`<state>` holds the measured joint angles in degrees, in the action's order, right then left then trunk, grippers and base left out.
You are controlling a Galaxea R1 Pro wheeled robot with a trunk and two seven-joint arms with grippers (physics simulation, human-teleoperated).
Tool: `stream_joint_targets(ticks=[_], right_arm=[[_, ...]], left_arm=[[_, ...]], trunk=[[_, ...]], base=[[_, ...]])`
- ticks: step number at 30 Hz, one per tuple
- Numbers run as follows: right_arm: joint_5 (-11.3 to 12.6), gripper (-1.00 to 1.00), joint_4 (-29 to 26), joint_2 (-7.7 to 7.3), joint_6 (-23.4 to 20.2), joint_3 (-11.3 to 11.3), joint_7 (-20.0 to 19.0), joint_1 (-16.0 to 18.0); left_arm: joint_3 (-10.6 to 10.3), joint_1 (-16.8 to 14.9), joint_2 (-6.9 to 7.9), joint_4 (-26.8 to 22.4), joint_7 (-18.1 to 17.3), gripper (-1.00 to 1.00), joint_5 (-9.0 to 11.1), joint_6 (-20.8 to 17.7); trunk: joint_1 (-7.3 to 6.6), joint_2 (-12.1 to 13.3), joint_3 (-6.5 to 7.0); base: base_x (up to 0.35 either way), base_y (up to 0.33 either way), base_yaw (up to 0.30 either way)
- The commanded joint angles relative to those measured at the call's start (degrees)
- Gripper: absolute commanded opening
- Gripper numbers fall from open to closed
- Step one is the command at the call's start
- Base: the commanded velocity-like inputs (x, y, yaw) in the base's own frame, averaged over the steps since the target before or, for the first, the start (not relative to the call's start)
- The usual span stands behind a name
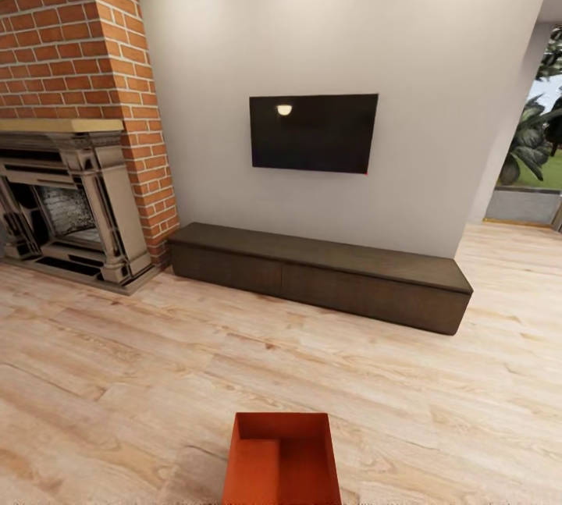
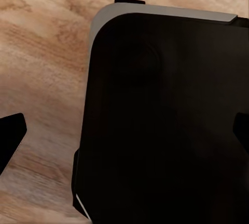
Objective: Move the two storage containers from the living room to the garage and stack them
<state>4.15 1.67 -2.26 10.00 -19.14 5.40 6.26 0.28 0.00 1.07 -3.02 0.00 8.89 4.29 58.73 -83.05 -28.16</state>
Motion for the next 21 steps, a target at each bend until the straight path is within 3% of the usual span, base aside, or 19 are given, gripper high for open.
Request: stream_joint_targets(ticks=[1, 21], right_arm=[[0.45, 1.00, 0.18, 0.08, 0.31, -0.47, -0.02, 0.07], [0.42, 1.00, 0.18, 0.10, 0.37, -0.46, -0.13, 0.07]], left_arm=[[-0.03, 0.00, -0.03, 0.00, 0.00, 1.00, 0.40, 0.11], [-0.10, 0.00, -0.01, 0.02, 0.00, 1.00, 0.43, 0.11]], trunk=[[0.00, -0.03, -0.14], [0.00, -0.03, -1.98]], base=[[0.000, 0.000, 0.000], [0.000, 0.000, 0.000]])
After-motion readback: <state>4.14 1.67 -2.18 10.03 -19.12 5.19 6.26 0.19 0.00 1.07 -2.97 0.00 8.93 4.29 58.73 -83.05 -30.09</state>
